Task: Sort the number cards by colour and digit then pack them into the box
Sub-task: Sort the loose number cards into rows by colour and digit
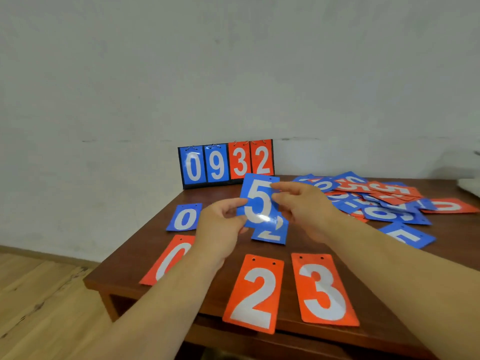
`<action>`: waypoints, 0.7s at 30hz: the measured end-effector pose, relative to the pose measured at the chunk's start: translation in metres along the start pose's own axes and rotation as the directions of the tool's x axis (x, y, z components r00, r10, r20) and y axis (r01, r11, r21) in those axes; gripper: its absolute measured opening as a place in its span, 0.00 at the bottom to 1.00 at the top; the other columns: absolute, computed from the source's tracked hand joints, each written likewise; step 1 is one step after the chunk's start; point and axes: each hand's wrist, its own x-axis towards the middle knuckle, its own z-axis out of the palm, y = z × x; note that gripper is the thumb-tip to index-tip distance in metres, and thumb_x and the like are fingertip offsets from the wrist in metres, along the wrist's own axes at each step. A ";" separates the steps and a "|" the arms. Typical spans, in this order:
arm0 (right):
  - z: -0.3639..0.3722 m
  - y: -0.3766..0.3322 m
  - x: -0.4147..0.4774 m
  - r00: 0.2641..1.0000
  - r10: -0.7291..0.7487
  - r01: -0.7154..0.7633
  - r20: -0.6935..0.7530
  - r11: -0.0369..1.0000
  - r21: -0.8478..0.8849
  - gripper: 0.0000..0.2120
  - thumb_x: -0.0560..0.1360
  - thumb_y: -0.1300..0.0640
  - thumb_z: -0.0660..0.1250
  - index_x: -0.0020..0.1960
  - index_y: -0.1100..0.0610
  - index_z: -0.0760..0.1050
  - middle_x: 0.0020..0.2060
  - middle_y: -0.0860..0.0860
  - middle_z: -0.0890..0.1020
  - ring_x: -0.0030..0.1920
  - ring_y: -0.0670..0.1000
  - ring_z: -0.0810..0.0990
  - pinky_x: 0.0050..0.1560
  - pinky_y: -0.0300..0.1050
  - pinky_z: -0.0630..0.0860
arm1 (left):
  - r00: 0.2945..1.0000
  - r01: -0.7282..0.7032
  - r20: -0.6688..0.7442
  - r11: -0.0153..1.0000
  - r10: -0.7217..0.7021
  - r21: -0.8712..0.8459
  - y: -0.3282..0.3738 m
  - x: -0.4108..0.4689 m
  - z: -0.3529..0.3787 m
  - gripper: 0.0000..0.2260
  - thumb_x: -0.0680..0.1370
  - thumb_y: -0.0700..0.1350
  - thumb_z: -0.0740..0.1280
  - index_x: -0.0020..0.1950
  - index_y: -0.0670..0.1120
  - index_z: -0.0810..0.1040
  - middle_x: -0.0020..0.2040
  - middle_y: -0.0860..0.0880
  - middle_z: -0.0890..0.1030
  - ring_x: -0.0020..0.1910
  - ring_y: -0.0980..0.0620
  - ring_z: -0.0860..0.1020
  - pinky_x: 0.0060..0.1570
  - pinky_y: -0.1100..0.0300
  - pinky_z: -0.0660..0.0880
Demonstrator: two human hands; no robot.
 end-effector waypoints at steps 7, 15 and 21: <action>-0.091 0.028 -0.024 0.987 0.017 -0.044 -0.161 0.985 -0.166 0.10 0.77 0.57 0.72 0.56 0.46 0.82 0.49 0.51 0.84 0.45 0.53 0.84 0.40 0.47 0.81 | 0.904 -0.207 0.424 0.925 0.056 0.319 0.004 -0.025 0.066 0.18 0.76 0.41 0.71 0.61 0.60 0.80 0.55 0.56 0.80 0.40 0.59 0.82 0.44 0.66 0.80; -0.171 0.062 -0.077 0.982 0.180 -0.187 -0.056 0.888 -0.420 0.15 0.77 0.61 0.69 0.60 0.47 0.79 0.44 0.49 0.78 0.41 0.47 0.78 0.39 0.38 0.72 | 0.763 -0.546 0.645 0.500 -0.034 0.672 -0.027 -0.046 0.075 0.28 0.73 0.69 0.59 0.72 0.61 0.71 0.67 0.60 0.73 0.67 0.56 0.71 0.68 0.50 0.69; -0.197 0.075 -0.116 0.970 0.244 -0.187 -0.013 0.707 -0.682 0.21 0.77 0.59 0.68 0.68 0.47 0.76 0.69 0.46 0.75 0.68 0.46 0.73 0.64 0.39 0.67 | 0.762 -0.560 0.648 0.483 -0.020 0.673 -0.026 -0.044 0.089 0.21 0.77 0.65 0.61 0.69 0.63 0.74 0.66 0.60 0.74 0.66 0.55 0.70 0.67 0.49 0.70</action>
